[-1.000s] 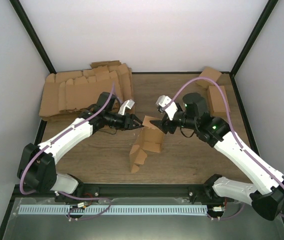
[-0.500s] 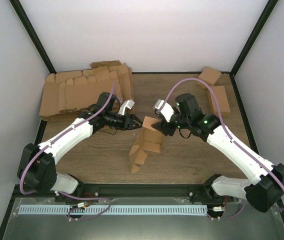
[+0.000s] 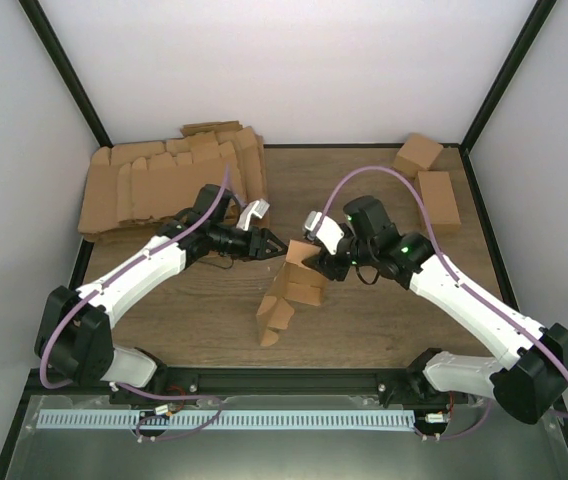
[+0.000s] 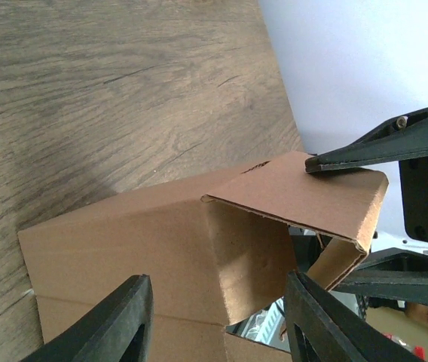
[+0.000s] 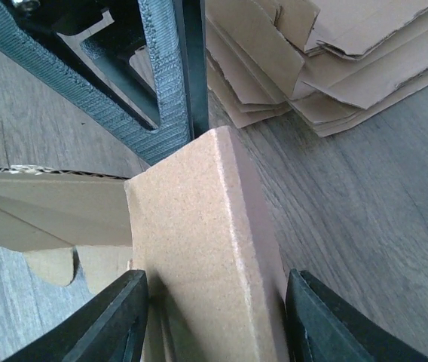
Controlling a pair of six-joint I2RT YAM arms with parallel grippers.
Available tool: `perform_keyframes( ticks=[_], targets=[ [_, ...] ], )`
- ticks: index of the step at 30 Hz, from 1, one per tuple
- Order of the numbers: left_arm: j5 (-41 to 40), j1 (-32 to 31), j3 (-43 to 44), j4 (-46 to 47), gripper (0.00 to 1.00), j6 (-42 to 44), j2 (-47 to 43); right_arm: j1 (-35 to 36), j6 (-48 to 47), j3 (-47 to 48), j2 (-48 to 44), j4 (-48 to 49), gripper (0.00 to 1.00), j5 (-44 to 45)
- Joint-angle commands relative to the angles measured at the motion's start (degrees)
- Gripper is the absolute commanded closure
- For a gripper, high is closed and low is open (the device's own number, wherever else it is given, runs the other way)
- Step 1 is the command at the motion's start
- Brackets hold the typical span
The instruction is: Fold the paper box
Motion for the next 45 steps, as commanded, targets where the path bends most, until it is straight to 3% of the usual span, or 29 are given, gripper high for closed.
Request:
perform_keyframes(
  ticks=[1, 20, 39, 45],
  targets=[
    [0.57, -0.24, -0.19, 0.25, 0.51, 1.10, 0.74, 1.07, -1.60, 0.66, -0.58, 0.82, 0.48, 2.98],
    [-1.09, -0.15, -0.74, 1.19, 0.54, 0.42, 0.90, 4.45, -1.65, -3.78, -1.94, 2.37, 0.50, 5.65],
    [-0.87, 0.30, -3.03, 5.56, 0.53, -2.10, 0.09, 15.85, -6.46, -9.06, -2.82, 8.78, 0.43, 28.78],
    [0.95, 0.20, -3.08, 6.70, 0.53, -2.63, 0.92, 17.07, -8.17, -10.33, -3.28, 12.23, 0.47, 33.47]
  ],
)
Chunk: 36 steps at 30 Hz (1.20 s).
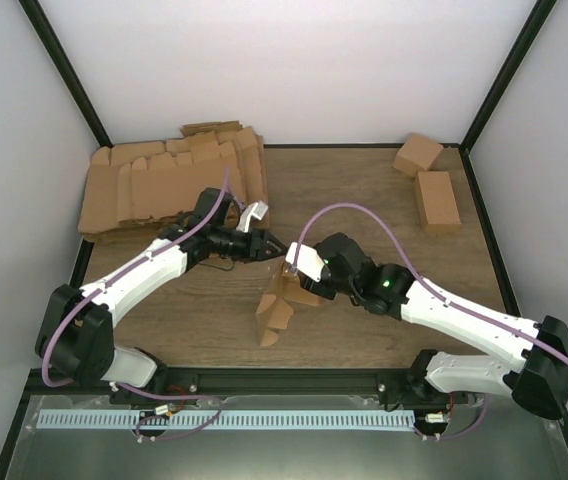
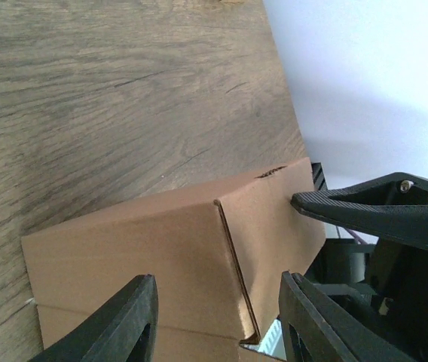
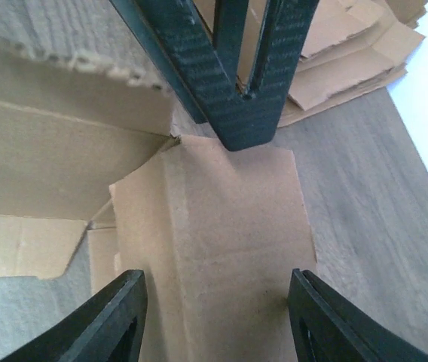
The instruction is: Fold the paper box
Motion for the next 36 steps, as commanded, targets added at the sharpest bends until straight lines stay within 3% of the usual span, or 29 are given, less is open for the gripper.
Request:
perform_keyframes(
  ticks=[1, 10, 14, 19, 23, 29, 36],
  targets=[
    [2.00, 0.14, -0.34, 2.73, 0.53, -0.42, 0.62, 1.28, -2.96, -1.36, -0.97, 2.91, 0.48, 6.50],
    [1.89, 0.14, -0.13, 2.51, 0.53, -0.05, 0.54, 2.12, -9.19, -4.30, -3.65, 10.58, 0.61, 12.18],
    [1.61, 0.27, 0.61, 1.60, 0.53, 0.10, 0.05, 2.12, -11.79, -5.80, -4.67, 13.70, 0.72, 13.71],
    [-1.80, 0.92, 5.28, -3.51, 0.52, 1.67, -2.34, 2.12, -10.84, -5.61, -4.76, 14.81, 0.84, 13.88],
    [-6.09, 3.32, 11.80, -10.20, 0.46, 3.21, -6.29, 1.58, -7.33, -5.43, -5.22, 15.15, 0.96, 13.73],
    [-13.37, 5.97, 20.20, -19.67, 0.42, 6.25, -11.81, -6.17, 6.01, -1.32, -4.64, 9.57, 0.99, 3.19],
    [-13.06, 6.03, 21.11, -25.14, 0.39, 8.03, -14.33, -12.53, 15.94, 2.97, -0.45, 3.76, 0.99, -10.41]
  ],
)
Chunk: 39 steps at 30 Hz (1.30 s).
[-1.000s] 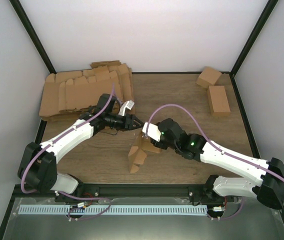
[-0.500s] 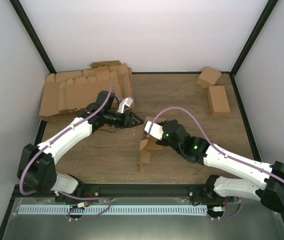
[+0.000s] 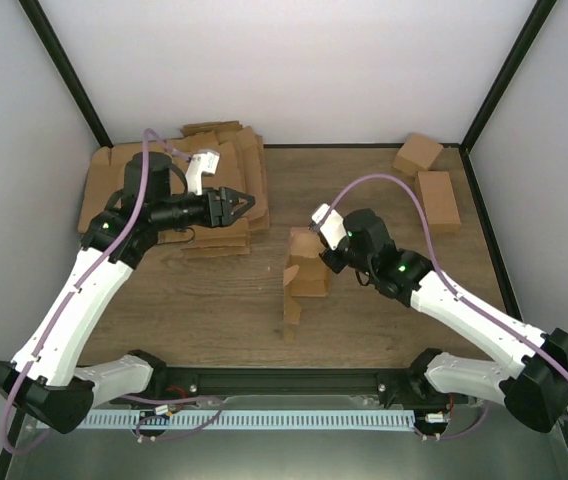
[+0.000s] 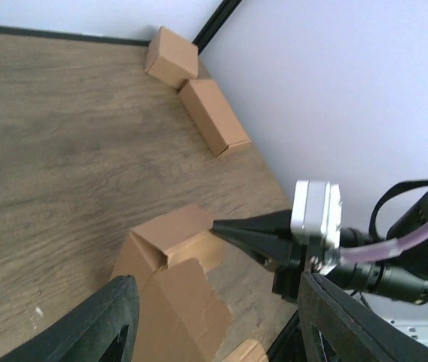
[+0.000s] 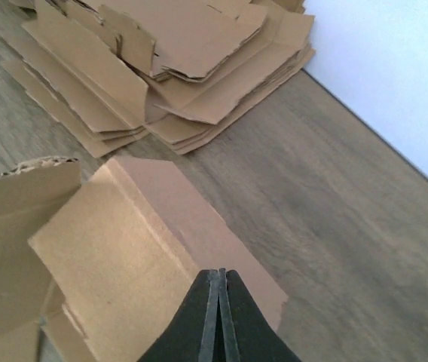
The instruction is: Fold the paper box
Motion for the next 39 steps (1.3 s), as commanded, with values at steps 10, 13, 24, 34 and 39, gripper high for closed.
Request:
perform_keyframes(
  ticks=[10, 13, 24, 34, 39],
  targets=[
    [5.27, 0.12, -14.52, 4.69, 0.40, 0.93, 3.46, -1.65, -1.48, 3.72, 1.28, -3.37, 0.73, -12.02],
    [5.58, 0.12, -15.99, 6.86, 0.40, 0.49, 3.74, -1.65, -4.80, 3.94, 1.50, -5.72, 0.67, -13.16],
    [8.78, 0.09, -18.28, 9.24, 0.40, 0.70, 7.13, 1.97, -17.92, 4.50, 4.69, -6.56, 0.51, -4.66],
    [8.96, 0.04, -19.02, 9.38, 0.40, 1.26, 7.42, 7.59, -25.09, -0.58, 6.02, 1.23, 0.58, 5.60],
    [9.15, 0.04, -19.20, 9.60, 0.40, 1.14, 7.58, 8.01, -27.39, -5.09, 4.20, 9.55, 0.75, 7.49]
  ],
)
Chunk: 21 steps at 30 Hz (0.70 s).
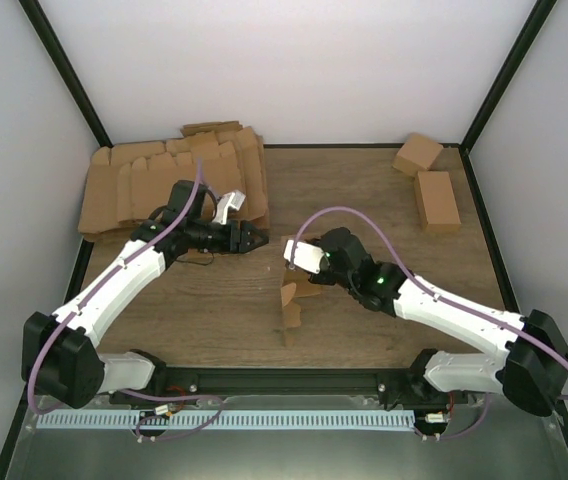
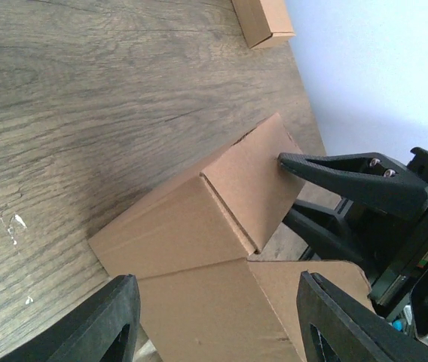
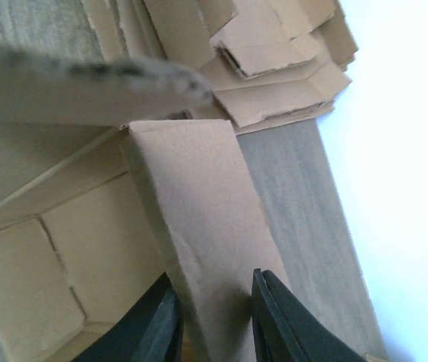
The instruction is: Fold the paper box
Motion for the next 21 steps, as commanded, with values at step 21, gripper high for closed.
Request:
perform_keyframes(
  ticks=[21],
  targets=[
    [-7.29, 0.15, 13.80, -11.48, 0.40, 1.77, -7.71, -3.93, 26.50, 5.68, -5.56, -10.01, 0.99, -9.20]
  ],
)
